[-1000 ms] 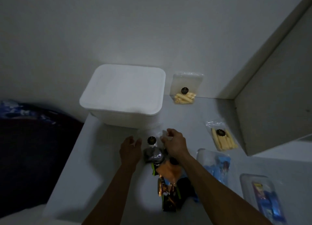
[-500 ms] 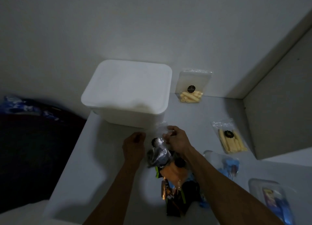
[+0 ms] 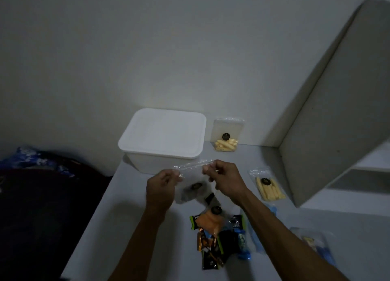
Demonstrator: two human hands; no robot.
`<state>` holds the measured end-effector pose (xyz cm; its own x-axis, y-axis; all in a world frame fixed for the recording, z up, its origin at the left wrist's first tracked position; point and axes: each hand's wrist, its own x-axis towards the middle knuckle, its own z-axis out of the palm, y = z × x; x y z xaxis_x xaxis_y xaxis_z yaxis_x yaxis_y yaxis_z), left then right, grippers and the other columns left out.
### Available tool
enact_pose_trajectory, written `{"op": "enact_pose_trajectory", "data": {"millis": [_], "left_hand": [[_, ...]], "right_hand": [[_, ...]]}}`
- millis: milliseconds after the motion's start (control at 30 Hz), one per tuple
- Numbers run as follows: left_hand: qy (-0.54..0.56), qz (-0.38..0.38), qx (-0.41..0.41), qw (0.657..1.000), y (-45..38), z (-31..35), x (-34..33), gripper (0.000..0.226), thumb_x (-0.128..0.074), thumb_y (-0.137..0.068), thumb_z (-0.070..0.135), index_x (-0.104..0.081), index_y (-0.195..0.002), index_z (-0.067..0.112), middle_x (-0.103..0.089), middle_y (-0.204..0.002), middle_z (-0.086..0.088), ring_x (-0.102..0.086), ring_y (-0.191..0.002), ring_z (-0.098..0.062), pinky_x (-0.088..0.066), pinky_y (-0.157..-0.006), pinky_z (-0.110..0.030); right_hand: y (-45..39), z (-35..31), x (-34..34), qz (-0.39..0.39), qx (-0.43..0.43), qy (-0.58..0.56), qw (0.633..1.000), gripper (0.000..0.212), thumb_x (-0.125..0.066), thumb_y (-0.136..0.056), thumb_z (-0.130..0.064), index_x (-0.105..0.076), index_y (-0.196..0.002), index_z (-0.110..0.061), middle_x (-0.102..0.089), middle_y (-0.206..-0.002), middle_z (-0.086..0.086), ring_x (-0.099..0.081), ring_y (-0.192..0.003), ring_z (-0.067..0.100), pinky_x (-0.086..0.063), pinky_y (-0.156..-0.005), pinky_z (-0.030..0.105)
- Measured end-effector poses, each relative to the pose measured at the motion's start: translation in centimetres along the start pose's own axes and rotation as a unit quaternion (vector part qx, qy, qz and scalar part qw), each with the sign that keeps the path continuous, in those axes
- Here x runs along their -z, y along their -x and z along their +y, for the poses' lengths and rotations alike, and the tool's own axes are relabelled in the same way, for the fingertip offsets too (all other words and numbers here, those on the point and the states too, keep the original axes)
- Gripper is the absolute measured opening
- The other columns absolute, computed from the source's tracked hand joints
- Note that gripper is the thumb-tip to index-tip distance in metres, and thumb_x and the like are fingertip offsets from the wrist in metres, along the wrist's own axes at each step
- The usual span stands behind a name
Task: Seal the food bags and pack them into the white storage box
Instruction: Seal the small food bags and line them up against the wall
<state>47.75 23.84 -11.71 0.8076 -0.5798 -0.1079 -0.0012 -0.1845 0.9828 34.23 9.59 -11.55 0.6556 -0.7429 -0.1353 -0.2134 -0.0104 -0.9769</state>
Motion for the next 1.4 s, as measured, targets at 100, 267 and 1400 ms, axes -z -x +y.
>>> {"op": "enact_pose_trajectory", "data": {"millis": [100,267,1400], "left_hand": [[0.052,-0.014,-0.021,0.998,0.4,3.6,-1.3,0.010,-0.066,-0.092,0.019,-0.071,-0.091,0.011,-0.075,-0.079,-0.004,-0.068,-0.072,-0.008,-0.054,-0.071,-0.020],[0.091,-0.053,-0.051,0.993,1.0,8.4,-4.3,0.012,-0.067,-0.091,0.018,-0.071,-0.095,0.008,-0.074,-0.084,-0.005,-0.065,-0.069,-0.003,-0.051,-0.070,-0.019],[0.037,-0.084,-0.143,0.985,2.4,13.9,-7.7,0.013,-0.062,-0.094,0.021,-0.070,-0.092,0.012,-0.071,-0.084,-0.001,-0.063,-0.076,-0.013,-0.048,-0.070,-0.024]], "right_hand": [[1.4,-3.3,2.1,0.033,0.020,-0.008,0.999,0.016,-0.068,-0.092,-0.025,-0.072,-0.091,-0.009,-0.074,-0.087,0.004,-0.059,-0.061,0.007,-0.044,-0.049,0.024],[4.1,-7.4,6.3,0.075,0.036,-0.021,0.996,0.024,-0.074,-0.088,-0.025,-0.070,-0.093,-0.001,-0.064,-0.071,-0.001,-0.050,-0.053,0.005,-0.038,-0.046,0.025],[3.6,-15.4,10.0,0.025,0.143,0.300,0.943,0.009,-0.068,-0.092,-0.028,-0.070,-0.089,-0.021,-0.064,-0.079,-0.014,-0.056,-0.074,0.000,-0.042,-0.067,0.022]]}}
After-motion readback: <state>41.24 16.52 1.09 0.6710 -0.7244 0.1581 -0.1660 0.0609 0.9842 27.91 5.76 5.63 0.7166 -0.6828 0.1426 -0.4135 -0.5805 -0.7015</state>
